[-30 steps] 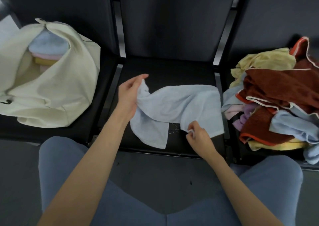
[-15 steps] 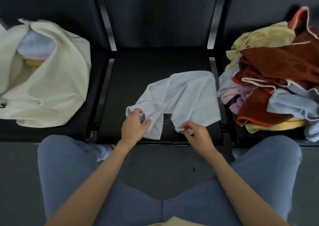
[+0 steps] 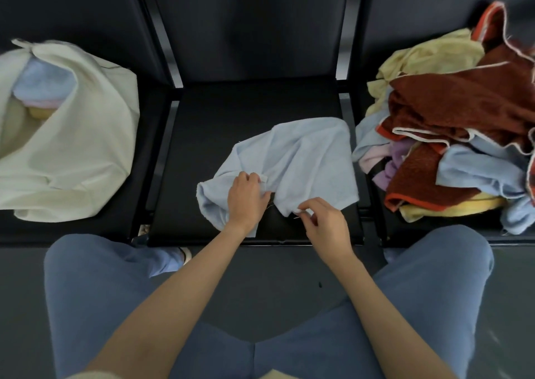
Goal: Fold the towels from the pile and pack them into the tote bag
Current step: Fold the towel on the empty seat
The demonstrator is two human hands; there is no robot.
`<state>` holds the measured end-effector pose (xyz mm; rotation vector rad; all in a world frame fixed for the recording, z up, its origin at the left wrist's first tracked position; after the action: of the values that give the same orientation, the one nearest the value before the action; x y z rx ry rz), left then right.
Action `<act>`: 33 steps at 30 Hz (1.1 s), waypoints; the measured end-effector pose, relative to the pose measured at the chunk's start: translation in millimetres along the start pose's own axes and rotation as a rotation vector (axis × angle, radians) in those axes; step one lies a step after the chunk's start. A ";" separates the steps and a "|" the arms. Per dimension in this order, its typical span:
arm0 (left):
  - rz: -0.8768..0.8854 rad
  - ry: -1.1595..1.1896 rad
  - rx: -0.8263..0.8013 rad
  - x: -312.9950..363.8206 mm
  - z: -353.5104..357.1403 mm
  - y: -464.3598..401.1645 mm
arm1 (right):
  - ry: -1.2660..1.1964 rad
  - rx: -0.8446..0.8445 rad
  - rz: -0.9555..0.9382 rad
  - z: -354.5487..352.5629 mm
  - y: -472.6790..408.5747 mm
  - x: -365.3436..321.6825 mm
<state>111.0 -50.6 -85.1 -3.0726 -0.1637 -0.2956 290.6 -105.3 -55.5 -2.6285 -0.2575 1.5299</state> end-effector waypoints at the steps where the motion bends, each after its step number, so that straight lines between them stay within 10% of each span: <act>1: -0.015 0.009 -0.002 -2.0 2.6 -1.4 | -0.042 -0.011 0.026 -0.4 0.4 3.3; 7: -0.072 0.126 0.048 -11.7 1.5 2.3 | -0.200 -0.040 0.005 -2.0 -7.2 3.2; 17: -0.193 1.042 -0.248 -2.4 -26.9 28.7 | -0.574 -0.242 0.207 17.3 -38.9 -32.1; 28: -0.161 1.106 -0.251 -12.0 -40.2 32.3 | -0.588 -0.297 0.214 31.5 -51.1 -41.3; 33: 0.057 0.776 -0.164 -26.2 -62.9 31.6 | -0.598 -0.134 0.245 13.3 -58.1 -45.3</act>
<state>77.1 -88.4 -29.7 -2.8364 -0.0123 -1.5002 251.3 -56.9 -14.0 -2.2825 -0.0759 2.4381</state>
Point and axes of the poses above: each hand's wrist, its own y-axis away from the middle knuckle, its own z-axis out of the palm, x = y × z, the point moved 9 cm from there along -y, towards the middle knuckle, and after that the axes turned 13 degrees about -y, right-handed, at the moved point
